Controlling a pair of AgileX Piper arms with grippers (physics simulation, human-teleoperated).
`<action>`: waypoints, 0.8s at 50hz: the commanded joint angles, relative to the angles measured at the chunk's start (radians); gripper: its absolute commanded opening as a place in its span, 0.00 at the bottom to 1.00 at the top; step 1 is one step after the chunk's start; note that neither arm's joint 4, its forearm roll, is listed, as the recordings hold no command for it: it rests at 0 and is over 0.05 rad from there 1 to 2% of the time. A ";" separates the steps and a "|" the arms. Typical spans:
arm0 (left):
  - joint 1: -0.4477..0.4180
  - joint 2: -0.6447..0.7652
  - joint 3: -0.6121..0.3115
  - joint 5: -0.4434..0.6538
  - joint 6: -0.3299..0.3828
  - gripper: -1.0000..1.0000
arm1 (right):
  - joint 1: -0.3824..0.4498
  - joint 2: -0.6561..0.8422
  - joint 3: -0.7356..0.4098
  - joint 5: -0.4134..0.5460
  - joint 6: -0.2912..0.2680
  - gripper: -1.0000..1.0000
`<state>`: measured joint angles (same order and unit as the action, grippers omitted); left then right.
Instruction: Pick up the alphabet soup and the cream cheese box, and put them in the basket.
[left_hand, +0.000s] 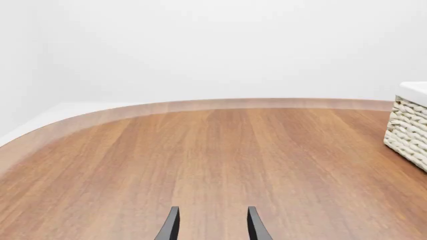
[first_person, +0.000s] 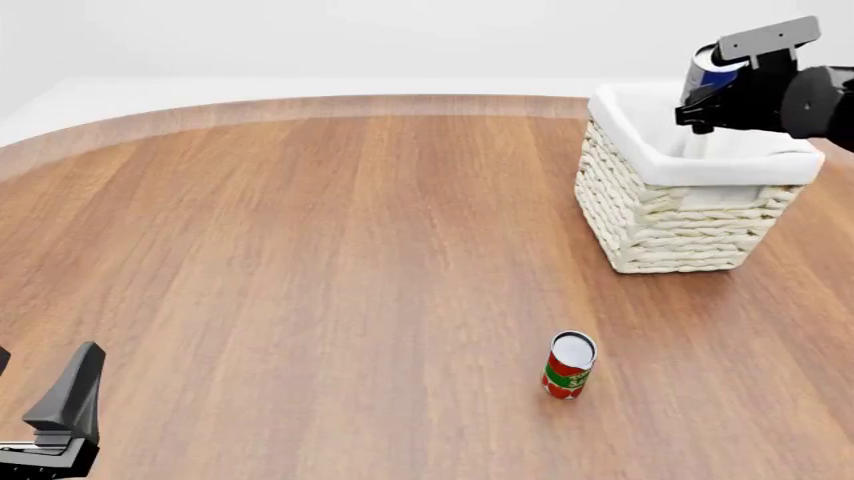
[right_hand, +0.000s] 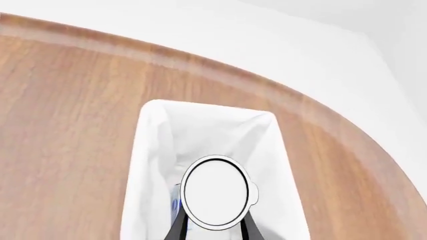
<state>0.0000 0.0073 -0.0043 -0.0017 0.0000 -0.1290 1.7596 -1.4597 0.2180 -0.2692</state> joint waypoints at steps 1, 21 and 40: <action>0.000 0.000 0.000 0.000 0.000 1.00 | -0.002 0.019 -0.042 0.045 0.034 0.00; 0.000 0.000 0.000 0.000 0.000 1.00 | -0.019 0.074 -0.102 0.129 0.047 0.00; 0.000 0.000 0.000 0.000 0.000 1.00 | -0.026 0.117 -0.145 0.192 0.045 0.00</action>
<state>0.0000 0.0073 -0.0043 -0.0017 0.0000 -0.1503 1.8637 -1.5750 0.3821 -0.2443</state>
